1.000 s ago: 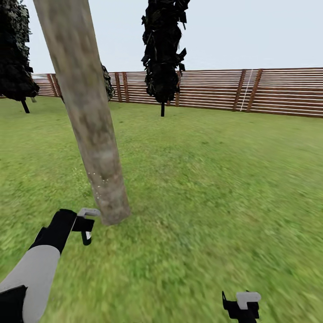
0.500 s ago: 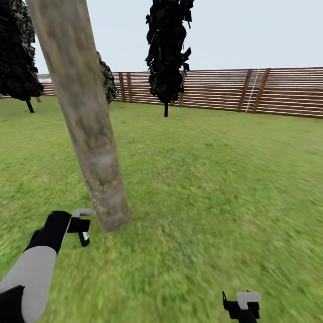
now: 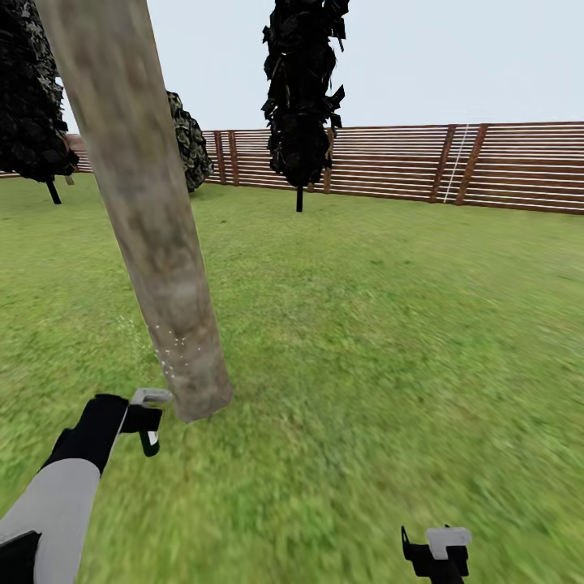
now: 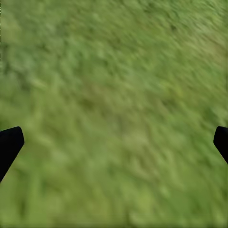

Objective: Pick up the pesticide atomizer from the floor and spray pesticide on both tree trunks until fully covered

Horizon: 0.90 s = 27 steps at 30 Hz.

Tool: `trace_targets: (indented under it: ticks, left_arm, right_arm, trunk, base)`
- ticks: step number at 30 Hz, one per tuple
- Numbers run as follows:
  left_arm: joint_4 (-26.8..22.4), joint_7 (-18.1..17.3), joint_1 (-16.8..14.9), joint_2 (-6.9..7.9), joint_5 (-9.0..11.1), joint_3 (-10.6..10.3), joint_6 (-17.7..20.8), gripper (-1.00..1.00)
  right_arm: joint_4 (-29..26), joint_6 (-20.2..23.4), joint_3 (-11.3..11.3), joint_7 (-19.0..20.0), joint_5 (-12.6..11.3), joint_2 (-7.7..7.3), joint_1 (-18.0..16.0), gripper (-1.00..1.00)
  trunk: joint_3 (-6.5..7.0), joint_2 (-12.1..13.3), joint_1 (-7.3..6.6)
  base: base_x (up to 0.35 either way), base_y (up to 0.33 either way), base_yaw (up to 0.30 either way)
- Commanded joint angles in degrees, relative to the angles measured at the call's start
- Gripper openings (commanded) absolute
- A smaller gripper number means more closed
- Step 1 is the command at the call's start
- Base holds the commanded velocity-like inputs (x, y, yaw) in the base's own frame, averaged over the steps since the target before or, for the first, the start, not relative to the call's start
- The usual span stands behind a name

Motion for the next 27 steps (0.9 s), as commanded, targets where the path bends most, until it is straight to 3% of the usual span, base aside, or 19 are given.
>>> trace_targets:
  ticks: [1,5,6,8,10,13,16,21,27]
  left_arm:
    - [0.3,0.1,0.2,0.15,0.0,-0.1,-2.7,-1.00]
    - [1.5,1.5,0.3,-1.03,0.5,0.1,-4.4,-1.00]
    - [3.2,2.7,0.3,-2.09,0.7,0.2,-4.7,-1.00]
    - [4.3,4.2,0.3,-2.82,0.7,0.5,-5.4,-1.00]
    - [4.9,4.9,0.7,-2.78,1.1,1.1,-7.4,-1.00]
    - [5.2,5.2,4.0,-2.63,2.6,4.8,-12.1,-1.00]
    - [5.2,6.9,5.0,-2.47,2.7,6.1,-14.8,-1.00]
    - [5.6,10.7,5.3,-2.39,2.8,6.2,-15.2,-1.00]
    - [9.4,11.0,5.4,-2.78,3.1,6.2,-15.5,-1.00]
  right_arm:
    - [0.0,0.0,0.0,0.0,0.0,0.02,0.0,1.00]
    - [0.0,0.0,0.0,0.0,0.0,0.02,0.0,1.00]
    - [0.0,0.0,0.0,0.0,0.0,0.02,0.0,1.00]
    - [0.0,0.0,0.0,0.0,0.0,0.02,0.0,1.00]
    - [0.0,0.0,0.0,0.0,0.0,0.06,0.0,1.00]
    - [0.0,0.0,0.0,0.0,0.0,0.13,0.0,1.00]
    - [0.0,0.0,0.0,0.0,0.0,0.11,0.0,1.00]
    - [0.0,0.0,0.0,0.0,0.0,0.01,0.0,1.00]
    - [0.0,0.0,-0.1,0.0,0.0,-0.07,0.0,1.00]
  trunk:
    - [0.00,0.0,0.00]
    - [0.00,0.0,0.00]
    - [0.00,0.0,0.00]
    - [0.00,0.0,0.00]
    - [0.00,0.0,0.00]
    - [0.00,0.0,0.00]
    - [0.00,0.0,0.00]
    - [0.00,0.0,0.00]
    - [0.00,0.0,0.00]
  base:
    - [0.000,0.000,0.183]
    - [0.000,0.000,0.250]
    - [0.000,0.000,0.273]
    - [0.000,0.000,0.276]
    - [0.000,0.000,0.278]
    - [0.016,0.000,0.203]
    - [0.194,-0.051,0.042]
    - [0.282,-0.112,0.004]
    - [0.233,-0.186,0.000]
